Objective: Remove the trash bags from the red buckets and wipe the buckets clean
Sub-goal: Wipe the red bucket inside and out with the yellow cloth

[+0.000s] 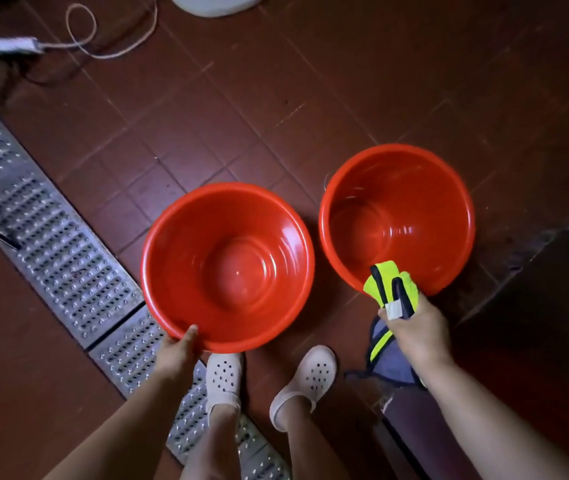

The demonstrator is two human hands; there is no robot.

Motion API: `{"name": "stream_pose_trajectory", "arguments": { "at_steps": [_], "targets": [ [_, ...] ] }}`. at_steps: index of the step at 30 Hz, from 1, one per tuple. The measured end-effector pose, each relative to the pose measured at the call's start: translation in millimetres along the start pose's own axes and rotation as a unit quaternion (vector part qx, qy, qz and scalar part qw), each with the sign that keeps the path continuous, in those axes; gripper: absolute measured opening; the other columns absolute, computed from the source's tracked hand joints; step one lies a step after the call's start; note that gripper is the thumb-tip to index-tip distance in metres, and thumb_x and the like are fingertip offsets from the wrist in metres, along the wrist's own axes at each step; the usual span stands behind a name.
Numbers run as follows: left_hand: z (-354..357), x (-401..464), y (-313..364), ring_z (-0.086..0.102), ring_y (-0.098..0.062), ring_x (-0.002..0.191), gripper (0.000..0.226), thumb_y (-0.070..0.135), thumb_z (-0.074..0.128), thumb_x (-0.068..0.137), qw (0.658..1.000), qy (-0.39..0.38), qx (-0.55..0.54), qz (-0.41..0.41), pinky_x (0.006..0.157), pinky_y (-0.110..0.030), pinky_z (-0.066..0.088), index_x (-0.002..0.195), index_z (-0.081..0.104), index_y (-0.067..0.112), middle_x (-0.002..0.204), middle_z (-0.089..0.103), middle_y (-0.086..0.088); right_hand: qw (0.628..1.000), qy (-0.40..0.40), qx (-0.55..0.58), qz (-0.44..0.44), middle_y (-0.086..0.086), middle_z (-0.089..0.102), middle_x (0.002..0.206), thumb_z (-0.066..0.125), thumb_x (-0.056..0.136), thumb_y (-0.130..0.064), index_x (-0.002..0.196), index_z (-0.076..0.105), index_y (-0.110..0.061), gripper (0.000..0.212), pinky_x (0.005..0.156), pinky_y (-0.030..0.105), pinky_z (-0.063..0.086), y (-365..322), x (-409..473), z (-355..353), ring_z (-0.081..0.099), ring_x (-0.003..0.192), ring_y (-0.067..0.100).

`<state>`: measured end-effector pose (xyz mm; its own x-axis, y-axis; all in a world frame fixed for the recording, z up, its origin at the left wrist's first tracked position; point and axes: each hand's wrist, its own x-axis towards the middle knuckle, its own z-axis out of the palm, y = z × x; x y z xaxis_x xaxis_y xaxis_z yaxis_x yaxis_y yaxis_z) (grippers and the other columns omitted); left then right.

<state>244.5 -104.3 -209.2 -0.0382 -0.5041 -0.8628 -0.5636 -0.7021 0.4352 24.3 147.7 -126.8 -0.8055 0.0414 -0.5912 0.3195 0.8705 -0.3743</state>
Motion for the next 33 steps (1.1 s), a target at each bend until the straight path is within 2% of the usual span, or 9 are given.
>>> {"name": "stream_pose_trajectory", "arguments": {
  "at_steps": [3,7,11,13,17,21,25,28,33],
  "targets": [
    [5.6,5.4,-9.5,0.062,-0.026,0.08,0.032,0.004,0.042,0.097,0.999,-0.009,0.043,-0.01,0.063,-0.027,0.056,0.127,0.042,-0.007,0.108,0.056,-0.025,1.0,-0.001,0.008,0.008,0.009,0.068,0.096,0.076,0.076,-0.016,0.12,0.06,-0.014,0.047,0.076,0.034,0.049,7.7,11.8,4.5,0.063,0.089,0.031],
    [19.9,2.6,1.1,0.051,-0.045,0.115,0.048,0.008,0.056,0.09,0.984,0.114,0.122,-0.055,0.098,-0.052,0.043,0.131,0.038,-0.011,0.125,0.05,-0.035,1.0,0.009,0.007,0.027,0.012,0.068,0.092,0.077,0.075,-0.017,0.107,0.063,-0.011,0.035,0.072,0.032,0.048,12.6,21.2,-1.2,0.063,0.084,0.032],
    [55.6,-33.5,30.9,0.045,-0.042,0.122,0.061,0.004,0.069,0.078,0.909,0.152,0.358,0.15,0.106,-0.044,0.033,0.131,0.042,-0.007,0.131,0.048,-0.03,0.997,0.028,0.04,0.058,0.006,0.065,0.086,0.076,0.075,-0.015,0.095,0.061,-0.016,0.025,0.072,0.033,0.05,12.6,23.6,-21.6,0.064,0.083,0.032],
    [93.9,-57.6,39.8,0.051,-0.036,0.118,0.05,-0.001,0.067,0.079,0.891,0.044,0.376,0.252,0.101,-0.035,0.034,0.128,0.052,-0.002,0.126,0.056,-0.023,0.996,0.033,0.054,0.066,0.004,0.064,0.085,0.076,0.075,-0.014,0.097,0.063,-0.015,0.025,0.072,0.031,0.048,14.2,24.5,-31.5,0.064,0.083,0.031],
    [192.6,-80.6,36.7,0.057,-0.025,0.117,0.038,0.007,0.058,0.09,0.878,-0.164,0.367,0.26,0.094,-0.023,0.038,0.127,0.054,0.003,0.126,0.06,-0.013,0.993,0.049,0.084,0.072,0.008,0.067,0.091,0.076,0.075,-0.01,0.107,0.064,-0.009,0.035,0.07,0.026,0.041,23.2,33.9,-40.6,0.063,0.082,0.027],
    [266.9,-65.6,28.6,0.052,-0.034,0.121,0.051,0.018,0.06,0.089,0.931,-0.141,0.317,0.117,0.095,-0.032,0.039,0.131,0.039,-0.004,0.129,0.054,-0.021,0.989,0.064,0.107,0.075,0.001,0.062,0.084,0.076,0.076,-0.01,0.106,0.064,-0.011,0.032,0.068,0.024,0.039,38.3,53.4,-37.1,0.058,0.076,0.021],
    [292.0,-20.0,13.0,0.064,-0.035,0.098,0.045,0.031,0.072,0.075,0.969,-0.127,0.214,-0.005,0.089,-0.044,0.052,0.104,0.059,-0.002,0.109,0.065,-0.023,0.986,0.069,0.123,0.087,0.004,0.068,0.088,0.074,0.076,-0.012,0.105,0.065,-0.016,0.031,0.067,0.026,0.045,55.0,69.1,-31.2,0.065,0.082,0.027],
    [297.2,-24.9,20.3,0.061,-0.023,0.069,0.012,0.014,0.065,0.086,0.975,-0.155,0.157,-0.02,0.06,-0.029,0.056,0.078,0.057,0.009,0.08,0.063,-0.012,0.987,0.071,0.116,0.087,0.001,0.068,0.087,0.074,0.076,-0.017,0.105,0.065,-0.022,0.03,0.068,0.026,0.046,58.8,70.4,-38.6,0.064,0.081,0.025],
    [292.8,-75.3,60.0,0.053,-0.021,0.057,0.017,0.004,0.06,0.086,0.98,-0.128,0.152,0.015,0.04,-0.02,0.047,0.071,0.053,0.01,0.07,0.056,-0.01,0.984,0.081,0.128,0.091,-0.001,0.068,0.087,0.073,0.075,-0.014,0.099,0.064,-0.025,0.028,0.07,0.031,0.052,45.1,49.4,-73.3,0.065,0.081,0.023]
  ]
}}
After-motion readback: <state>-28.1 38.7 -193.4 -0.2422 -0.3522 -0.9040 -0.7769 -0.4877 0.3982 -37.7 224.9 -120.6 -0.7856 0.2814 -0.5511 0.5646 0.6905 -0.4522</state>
